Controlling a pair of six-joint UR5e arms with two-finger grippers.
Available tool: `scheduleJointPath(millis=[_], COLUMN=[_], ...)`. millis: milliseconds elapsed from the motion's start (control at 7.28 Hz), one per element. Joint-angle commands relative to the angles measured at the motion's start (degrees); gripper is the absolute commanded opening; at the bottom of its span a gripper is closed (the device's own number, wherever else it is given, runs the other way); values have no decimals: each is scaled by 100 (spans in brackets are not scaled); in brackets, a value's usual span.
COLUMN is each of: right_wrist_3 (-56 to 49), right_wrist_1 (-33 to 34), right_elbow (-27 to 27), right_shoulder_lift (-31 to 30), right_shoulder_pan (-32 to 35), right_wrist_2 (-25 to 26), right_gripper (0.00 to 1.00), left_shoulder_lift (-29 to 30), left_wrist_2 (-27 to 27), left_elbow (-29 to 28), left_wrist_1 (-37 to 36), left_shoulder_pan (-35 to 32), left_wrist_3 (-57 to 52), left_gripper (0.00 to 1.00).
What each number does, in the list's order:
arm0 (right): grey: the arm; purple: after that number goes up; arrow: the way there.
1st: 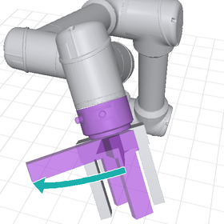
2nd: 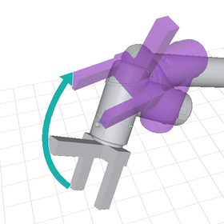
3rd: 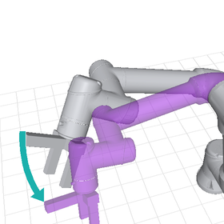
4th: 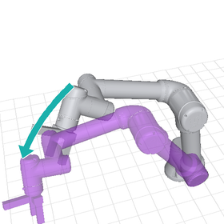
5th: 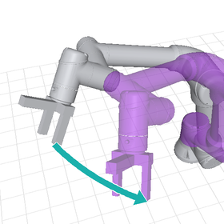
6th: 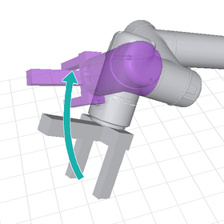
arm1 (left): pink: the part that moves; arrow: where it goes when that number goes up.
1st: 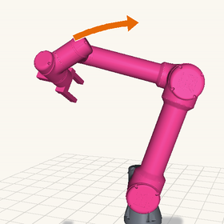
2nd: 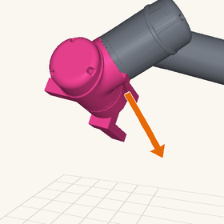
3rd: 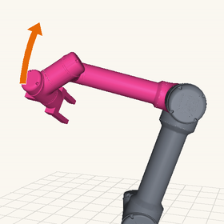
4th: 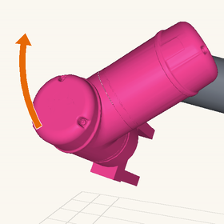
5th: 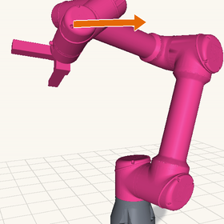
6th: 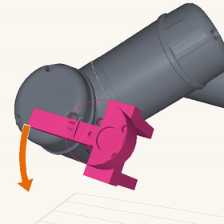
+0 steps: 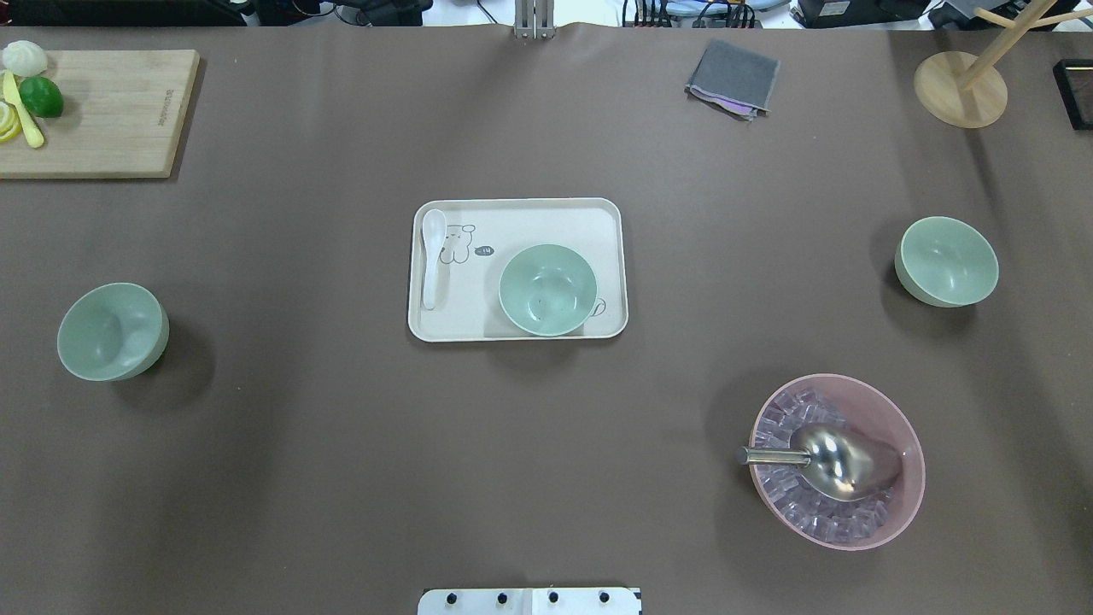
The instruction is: Stack green bowls together
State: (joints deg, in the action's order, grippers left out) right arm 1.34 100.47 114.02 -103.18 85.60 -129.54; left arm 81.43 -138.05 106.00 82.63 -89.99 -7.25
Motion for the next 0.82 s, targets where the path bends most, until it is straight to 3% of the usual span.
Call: scheduleJointPath(millis=[0, 412, 687], right_wrist_3=[7, -19, 16], right_wrist_1=[-1, 7, -237], right_elbow=[7, 172, 322], right_shoulder_lift=[0, 35, 132], right_shoulder_pan=[0, -17, -70], right_wrist_2=[-45, -71, -569], right_gripper=[100, 100, 100], left_shoulder_lift=[4, 4, 126], left_wrist_2=[6, -20, -20], left_elbow=[43, 386, 386], left_wrist_1=[-2, 16, 103], left_shoulder_pan=[8, 17, 87], left_wrist_3=[5, -13, -13], left_gripper=[99, 99, 99])
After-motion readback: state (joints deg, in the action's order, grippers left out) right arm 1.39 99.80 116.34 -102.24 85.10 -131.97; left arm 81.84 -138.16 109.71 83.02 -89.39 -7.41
